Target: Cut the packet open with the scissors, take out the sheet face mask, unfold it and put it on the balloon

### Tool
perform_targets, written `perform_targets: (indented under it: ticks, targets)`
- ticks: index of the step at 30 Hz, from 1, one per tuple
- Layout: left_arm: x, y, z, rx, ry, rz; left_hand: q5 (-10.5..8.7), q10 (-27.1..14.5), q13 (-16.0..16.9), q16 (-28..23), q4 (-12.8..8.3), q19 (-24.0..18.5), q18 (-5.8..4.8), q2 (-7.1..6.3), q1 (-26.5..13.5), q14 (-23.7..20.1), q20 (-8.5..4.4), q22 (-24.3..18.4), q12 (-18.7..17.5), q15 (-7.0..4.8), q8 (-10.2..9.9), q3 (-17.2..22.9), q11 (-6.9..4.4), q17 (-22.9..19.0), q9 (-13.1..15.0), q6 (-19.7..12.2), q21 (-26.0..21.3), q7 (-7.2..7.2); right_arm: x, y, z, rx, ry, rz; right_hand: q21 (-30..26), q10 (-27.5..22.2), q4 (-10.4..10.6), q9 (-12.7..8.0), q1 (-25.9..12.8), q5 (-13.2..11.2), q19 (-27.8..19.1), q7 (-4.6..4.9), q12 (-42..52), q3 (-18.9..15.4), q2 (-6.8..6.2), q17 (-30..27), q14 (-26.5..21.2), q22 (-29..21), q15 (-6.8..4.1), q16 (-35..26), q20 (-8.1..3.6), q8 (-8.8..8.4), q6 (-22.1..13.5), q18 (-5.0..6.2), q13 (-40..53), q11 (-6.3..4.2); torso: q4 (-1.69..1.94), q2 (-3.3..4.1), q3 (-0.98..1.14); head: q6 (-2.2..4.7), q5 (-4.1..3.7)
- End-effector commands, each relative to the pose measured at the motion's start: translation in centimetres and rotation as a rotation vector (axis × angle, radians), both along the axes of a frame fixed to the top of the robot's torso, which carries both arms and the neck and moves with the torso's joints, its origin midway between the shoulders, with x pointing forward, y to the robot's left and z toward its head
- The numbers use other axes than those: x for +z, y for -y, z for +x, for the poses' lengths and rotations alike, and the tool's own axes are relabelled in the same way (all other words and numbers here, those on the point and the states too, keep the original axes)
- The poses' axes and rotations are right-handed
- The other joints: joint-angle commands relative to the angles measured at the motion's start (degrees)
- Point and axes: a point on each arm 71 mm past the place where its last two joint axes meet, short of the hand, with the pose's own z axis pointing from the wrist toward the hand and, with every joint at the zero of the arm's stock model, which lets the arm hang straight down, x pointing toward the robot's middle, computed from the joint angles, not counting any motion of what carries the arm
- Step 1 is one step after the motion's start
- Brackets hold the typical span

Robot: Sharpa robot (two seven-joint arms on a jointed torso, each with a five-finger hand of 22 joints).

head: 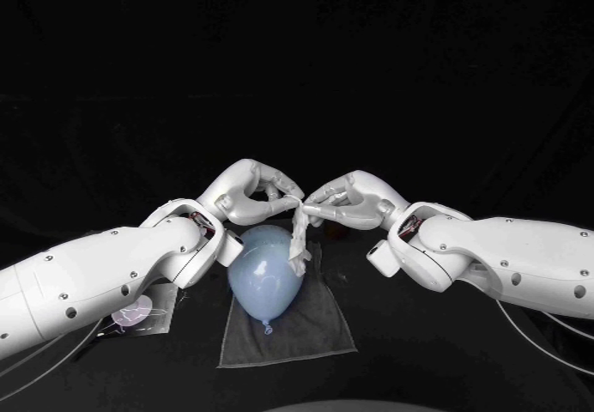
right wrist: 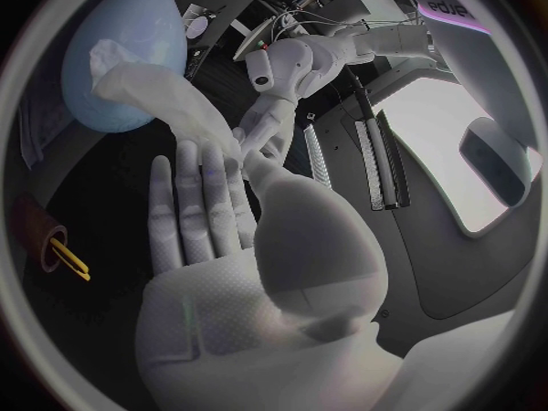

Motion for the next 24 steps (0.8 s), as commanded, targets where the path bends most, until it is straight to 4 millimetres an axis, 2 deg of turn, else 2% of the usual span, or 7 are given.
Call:
perform_targets:
  ticks: [1,7,12,15,17,24]
  targets:
    - [0.09,0.23,-0.14,-0.021,-0.002,-0.002,0.36,0.13,0.07,-0.22,0.10,-0.40,1.17,0.10,-0.48,0.14,-0.06,0.05,-0.29,-0.28,-0.10,0.24,0.05,0.08,0.03,0.24,0.32,0.01,0.14,0.04,0.04,-0.017,0.015,0.007,0.33,0.59,-0.12,0.16,0.91,-0.20,0.62,-0.12,0.19,1.06,0.25,0.15,0.65,0.09,-0.07,0.38,-0.02,0.46,0.46,1.10,0.09,-0.13,0.02,0.01,-0.01,-0.06,-0.03]
    - [0.09,0.23,-0.15,-0.022,-0.003,-0.002,0.36,0.12,0.13,-0.23,-0.11,-0.45,1.18,0.04,-0.74,0.14,-0.05,0.08,-0.26,-0.28,-0.10,0.56,0.04,0.10,-0.01,0.28,0.37,0.01,0.15,0.10,0.04,-0.021,0.013,0.015,0.58,1.46,-1.80,0.68,3.15,-0.17,1.40,-0.61,0.05,4.78,0.81,0.36,1.25,0.12,-0.47,0.64,-0.38,1.12,0.85,1.10,0.08,-0.62,-0.01,0.01,-0.02,-0.07,-0.06]
    - [0.09,0.21,-0.15,-0.022,-0.002,-0.002,0.36,0.12,0.13,-0.23,-0.11,-0.45,1.18,0.04,-0.74,0.14,-0.05,0.08,-0.26,-0.28,-0.10,0.56,0.04,0.10,-0.01,0.28,0.37,0.01,0.13,0.21,0.06,-0.028,0.011,0.017,1.19,3.03,-5.98,2.14,4.98,-0.21,2.63,-0.31,-0.05,11.64,0.28,0.24,2.50,0.33,-0.82,0.28,-0.89,2.68,0.91,1.02,0.13,-0.76,0.00,0.01,0.00,-0.09,-0.10]
    - [0.10,0.19,-0.15,-0.022,-0.002,-0.003,0.36,0.12,0.13,-0.23,-0.11,-0.45,1.18,0.04,-0.74,0.14,-0.05,0.08,-0.26,-0.28,-0.10,0.56,0.04,0.10,-0.01,0.28,0.37,0.01,0.12,0.33,0.10,-0.036,0.011,0.016,1.79,4.04,-7.84,3.22,3.26,-0.40,3.25,-0.33,-0.13,15.63,-0.30,0.04,3.65,0.66,-1.06,-0.13,-1.20,3.90,0.85,0.95,0.29,-0.92,0.00,-0.01,0.00,-0.08,-0.10]
    - [0.10,0.18,-0.14,-0.021,-0.001,-0.003,0.36,0.12,0.13,-0.23,-0.11,-0.45,1.18,0.04,-0.74,0.14,-0.05,0.08,-0.26,-0.28,-0.10,0.56,0.04,0.10,-0.01,0.28,0.37,0.01,0.12,0.41,0.12,-0.041,0.012,0.015,2.07,4.48,-8.66,3.65,2.45,-0.24,3.42,-0.44,-0.14,16.97,-0.52,0.01,4.11,0.83,-1.21,-0.28,-1.31,4.39,0.80,0.96,0.41,-1.05,-0.02,0.00,0.01,-0.09,-0.10]
    - [0.11,0.07,-0.14,-0.022,0.000,-0.006,0.36,0.08,0.18,-0.26,-0.33,-0.51,1.18,0.01,-0.99,0.11,-0.04,0.11,-0.25,-0.27,-0.13,0.91,0.06,0.11,-0.06,0.28,0.41,0.00,0.13,0.71,0.19,-0.061,0.010,0.022,2.98,5.77,-10.11,4.65,0.42,-0.20,4.07,-0.85,0.00,18.83,-0.70,0.18,5.52,1.39,-1.62,-0.48,-1.70,5.63,1.02,0.94,0.79,-1.45,-0.03,0.01,0.01,-0.13,-0.11]
